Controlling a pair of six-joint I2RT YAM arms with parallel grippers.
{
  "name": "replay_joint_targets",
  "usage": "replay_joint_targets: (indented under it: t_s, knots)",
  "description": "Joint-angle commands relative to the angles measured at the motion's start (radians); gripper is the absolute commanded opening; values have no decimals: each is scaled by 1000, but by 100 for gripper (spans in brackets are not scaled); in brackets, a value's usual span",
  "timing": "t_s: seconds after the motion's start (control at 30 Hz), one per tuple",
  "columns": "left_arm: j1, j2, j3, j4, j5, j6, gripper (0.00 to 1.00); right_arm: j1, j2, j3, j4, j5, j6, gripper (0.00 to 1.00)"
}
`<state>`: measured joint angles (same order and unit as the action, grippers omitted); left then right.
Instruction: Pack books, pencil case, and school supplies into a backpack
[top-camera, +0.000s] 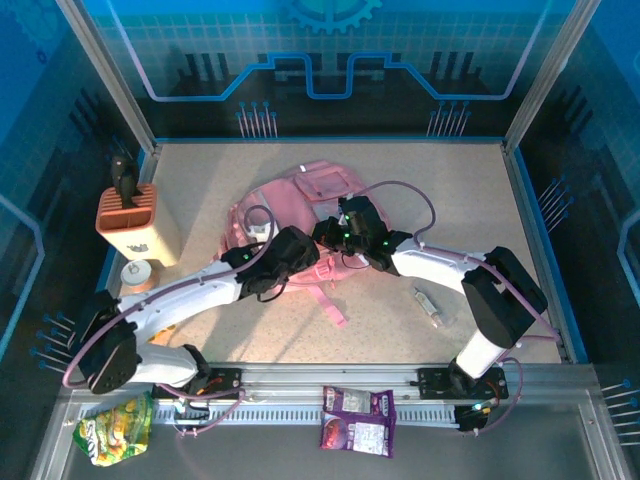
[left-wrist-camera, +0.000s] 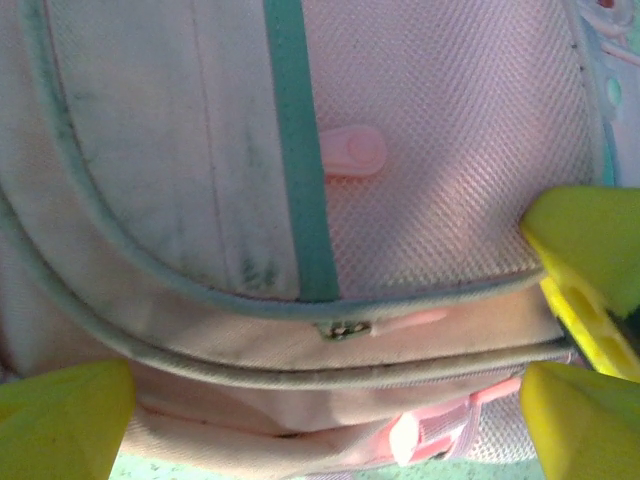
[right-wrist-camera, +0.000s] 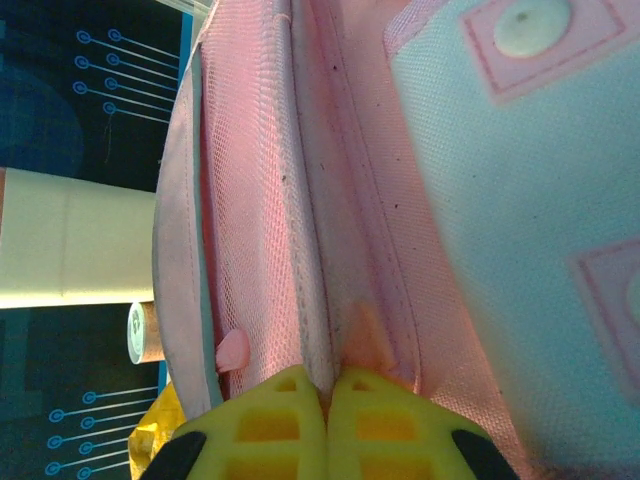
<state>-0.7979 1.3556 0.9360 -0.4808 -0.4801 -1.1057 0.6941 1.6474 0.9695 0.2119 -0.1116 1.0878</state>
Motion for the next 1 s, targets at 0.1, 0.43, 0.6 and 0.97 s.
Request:
replay_joint_targets:
  t_s: [0.1,0.43,0.6,0.97]
  knots:
    - [-4,68,60,-76,-54,-85,99,15,-20,-3,123,-46,51,0]
    - [9,143,91,-103,-79,-137,99,17,-8,-7,158,-48,67,0]
    - [11,126,72,-154,-132,-166,99,17,-14,-3,150,-42,53,0]
    - [18,0,10,-183,-155,-88,81,16,-23,2,136,-34,31,0]
